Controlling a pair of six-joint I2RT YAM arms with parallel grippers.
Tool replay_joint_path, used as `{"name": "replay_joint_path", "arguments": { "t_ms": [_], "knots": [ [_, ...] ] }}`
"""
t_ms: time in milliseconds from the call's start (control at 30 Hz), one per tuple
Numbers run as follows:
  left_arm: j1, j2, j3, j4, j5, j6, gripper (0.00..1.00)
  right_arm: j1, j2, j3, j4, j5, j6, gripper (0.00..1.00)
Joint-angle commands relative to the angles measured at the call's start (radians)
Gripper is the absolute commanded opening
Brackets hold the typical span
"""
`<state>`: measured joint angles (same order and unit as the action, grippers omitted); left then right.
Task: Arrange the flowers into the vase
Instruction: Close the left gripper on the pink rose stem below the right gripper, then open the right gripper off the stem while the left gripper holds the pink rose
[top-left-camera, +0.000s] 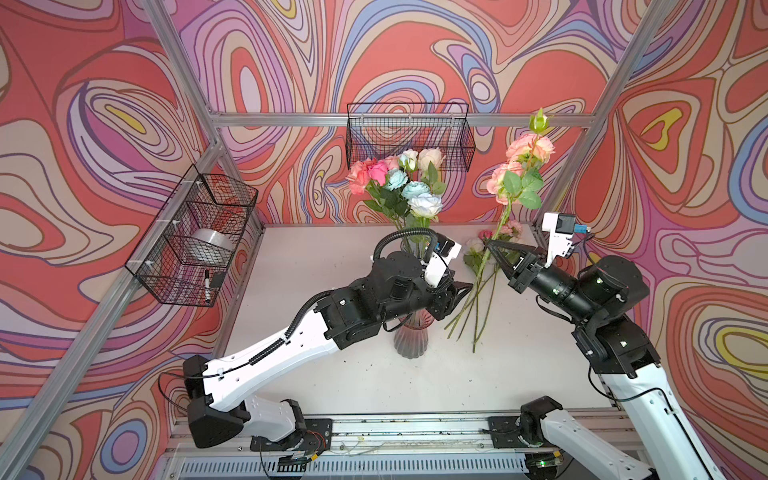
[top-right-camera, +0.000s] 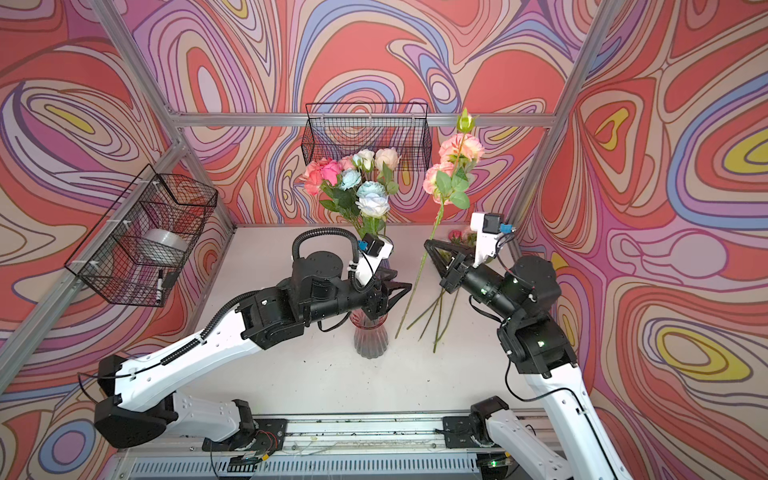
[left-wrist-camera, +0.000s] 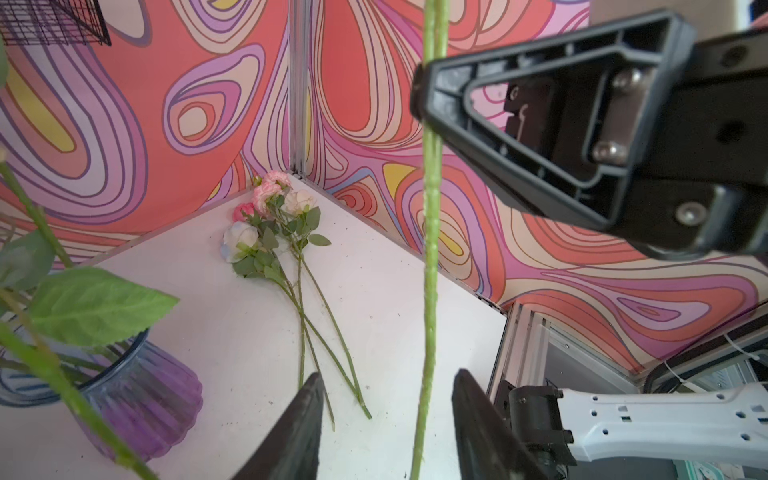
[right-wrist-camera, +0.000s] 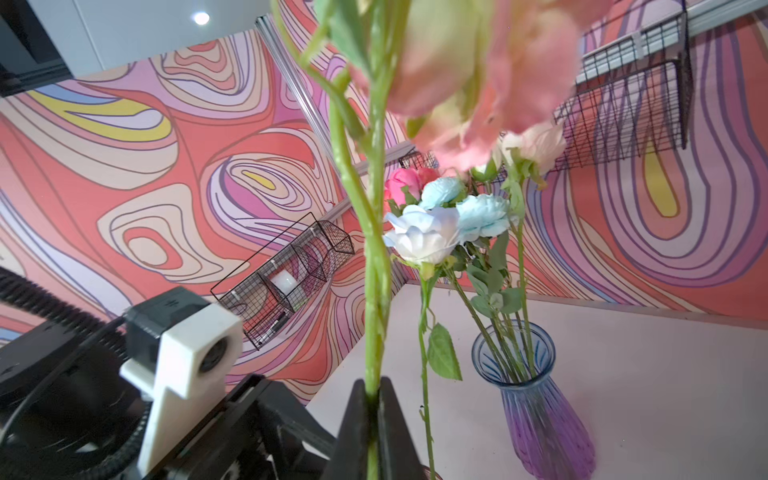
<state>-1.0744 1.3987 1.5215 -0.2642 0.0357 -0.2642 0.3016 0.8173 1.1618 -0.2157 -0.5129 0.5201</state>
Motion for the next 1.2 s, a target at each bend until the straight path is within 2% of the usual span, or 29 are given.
{"name": "replay_joint_path", "arguments": {
  "t_ms": [0,133,233,467,533,600,633,700,900,1067,1167],
  "knots": [
    [-0.002,0.042,0.062,0.052,0.028,0.019,0.46,0.005,0.001,-0.029,0.050,-0.067,0.042,0.00],
    [-0.002,0.076,0.099,0.061,0.064,0.010,0.41,0.007,-0.007,-0.044,0.066,-0.075,0.058,0.00],
    [-0.002,0.081,0.091,0.096,0.077,0.007,0.33,0.007,-0.009,-0.039,0.046,-0.085,0.043,0.00],
    [-0.002,0.103,0.111,0.092,0.039,-0.011,0.00,0.007,-0.022,-0.062,0.055,-0.092,0.058,0.00],
    [-0.002,0.098,0.107,0.100,0.017,-0.019,0.00,0.007,-0.025,-0.065,0.051,-0.087,0.059,0.02],
    [-0.002,0.088,0.094,0.118,-0.006,-0.020,0.00,0.007,-0.026,-0.062,0.040,-0.078,0.059,0.24],
    [-0.002,0.077,0.078,0.135,-0.032,-0.025,0.00,0.007,-0.028,-0.057,0.031,-0.071,0.052,0.32],
    [-0.002,0.042,0.041,0.180,-0.087,-0.015,0.00,0.007,-0.040,-0.053,0.016,-0.042,0.035,0.39],
    [-0.002,-0.100,-0.081,0.308,-0.205,0.110,0.00,0.007,-0.082,-0.078,-0.023,0.110,0.017,0.42],
    [-0.002,-0.221,-0.275,0.529,-0.321,0.235,0.00,0.007,-0.090,-0.116,-0.043,0.221,0.017,0.42],
    [0.002,-0.248,-0.372,0.665,-0.378,0.256,0.00,0.007,-0.082,-0.131,-0.046,0.255,0.018,0.42]
  ]
}}
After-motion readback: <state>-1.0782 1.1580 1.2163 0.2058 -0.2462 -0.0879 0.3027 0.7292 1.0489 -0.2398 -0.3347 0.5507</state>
